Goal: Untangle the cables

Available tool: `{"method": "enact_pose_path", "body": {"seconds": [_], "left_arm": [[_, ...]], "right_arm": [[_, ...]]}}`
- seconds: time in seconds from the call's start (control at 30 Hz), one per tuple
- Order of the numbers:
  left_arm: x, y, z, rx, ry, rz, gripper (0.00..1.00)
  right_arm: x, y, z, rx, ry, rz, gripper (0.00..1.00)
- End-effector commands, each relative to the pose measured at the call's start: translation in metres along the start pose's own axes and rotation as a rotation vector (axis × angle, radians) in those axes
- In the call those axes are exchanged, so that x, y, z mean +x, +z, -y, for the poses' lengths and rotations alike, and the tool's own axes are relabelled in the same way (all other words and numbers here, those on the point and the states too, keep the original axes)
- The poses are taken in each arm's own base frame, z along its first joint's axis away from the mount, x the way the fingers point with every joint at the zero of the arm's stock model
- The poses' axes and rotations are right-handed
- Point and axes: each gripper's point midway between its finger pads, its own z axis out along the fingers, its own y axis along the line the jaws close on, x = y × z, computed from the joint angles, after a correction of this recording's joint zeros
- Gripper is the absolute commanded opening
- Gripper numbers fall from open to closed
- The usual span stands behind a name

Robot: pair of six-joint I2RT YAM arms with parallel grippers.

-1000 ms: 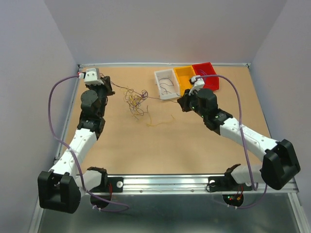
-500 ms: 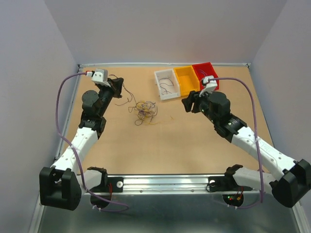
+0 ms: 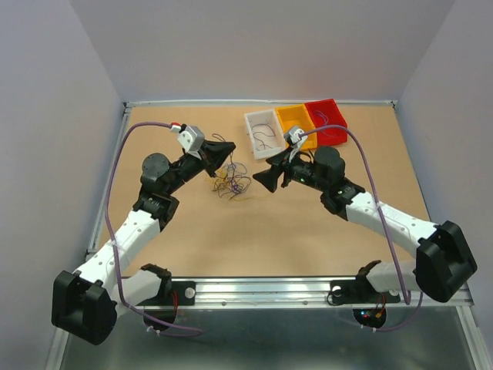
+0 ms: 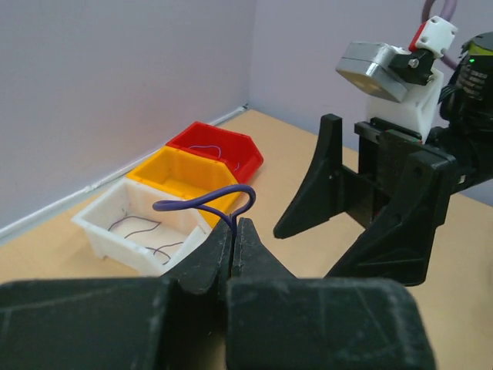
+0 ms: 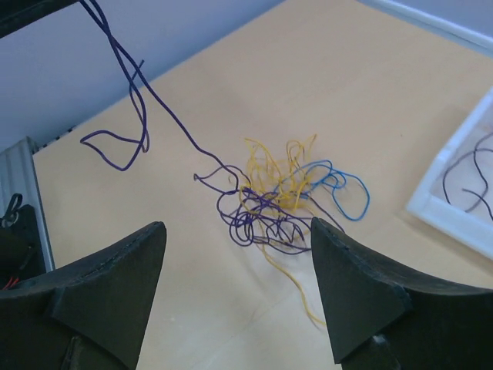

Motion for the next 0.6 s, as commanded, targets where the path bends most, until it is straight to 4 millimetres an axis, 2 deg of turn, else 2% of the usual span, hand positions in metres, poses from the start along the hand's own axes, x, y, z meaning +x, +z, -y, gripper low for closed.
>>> {"method": "enact_pose_path", "body": {"seconds": [0.0,0.07,0.1,0.13,0.17,0.23,0.27,0.3,0.33,0.37,0.4,0.5,0.53,0.57], "left_arm": [[-0.049,-0.001,0.019,0.063,0.057,0.100,0.00],[-0.055,0.001,0.025,0.081,0.043,0.109,0.00],[-0.062,0.002,0.029,0.096,0.031,0.118,0.00],[-0.066,0.004,0.031,0.104,0.028,0.123,0.00],[-0.067,0.006,0.033,0.114,0.019,0.120,0.00],[-0.083,0.010,0.038,0.129,0.017,0.140,0.00],[-0.089,0.011,0.039,0.131,0.017,0.145,0.00],[-0.093,0.014,0.038,0.133,0.017,0.145,0.00],[-0.113,0.015,0.041,0.136,0.041,0.165,0.00],[-0.122,0.015,0.042,0.137,0.058,0.175,0.00],[-0.145,0.015,0.044,0.132,0.087,0.204,0.00],[-0.192,0.012,0.038,0.059,0.155,0.283,0.00],[-0.223,0.008,0.042,0.041,0.179,0.330,0.00],[-0.236,0.009,0.039,0.023,0.190,0.347,0.00]], "right_arm": [[-0.021,0.014,-0.029,-0.146,-0.096,0.124,0.80],[-0.018,0.027,-0.036,-0.179,-0.106,0.124,0.80],[-0.007,0.037,-0.034,-0.180,-0.096,0.102,0.79],[-0.014,0.043,-0.041,-0.197,-0.110,0.122,0.78],[-0.011,0.050,-0.042,-0.200,-0.111,0.116,0.77],[-0.009,0.064,-0.042,-0.173,-0.113,0.116,0.74],[0.005,0.076,-0.038,-0.163,-0.107,0.085,0.73],[-0.001,0.084,-0.038,-0.159,-0.113,0.098,0.69],[0.003,0.091,-0.031,-0.117,-0.102,0.095,0.65],[0.008,0.102,-0.027,-0.106,-0.098,0.085,0.61],[0.013,0.107,-0.025,-0.104,-0.094,0.074,0.59],[0.030,0.118,-0.017,-0.086,-0.091,0.040,0.52],[0.031,0.120,-0.016,-0.085,-0.095,0.038,0.50],[0.035,0.122,-0.013,-0.076,-0.097,0.031,0.40]]}}
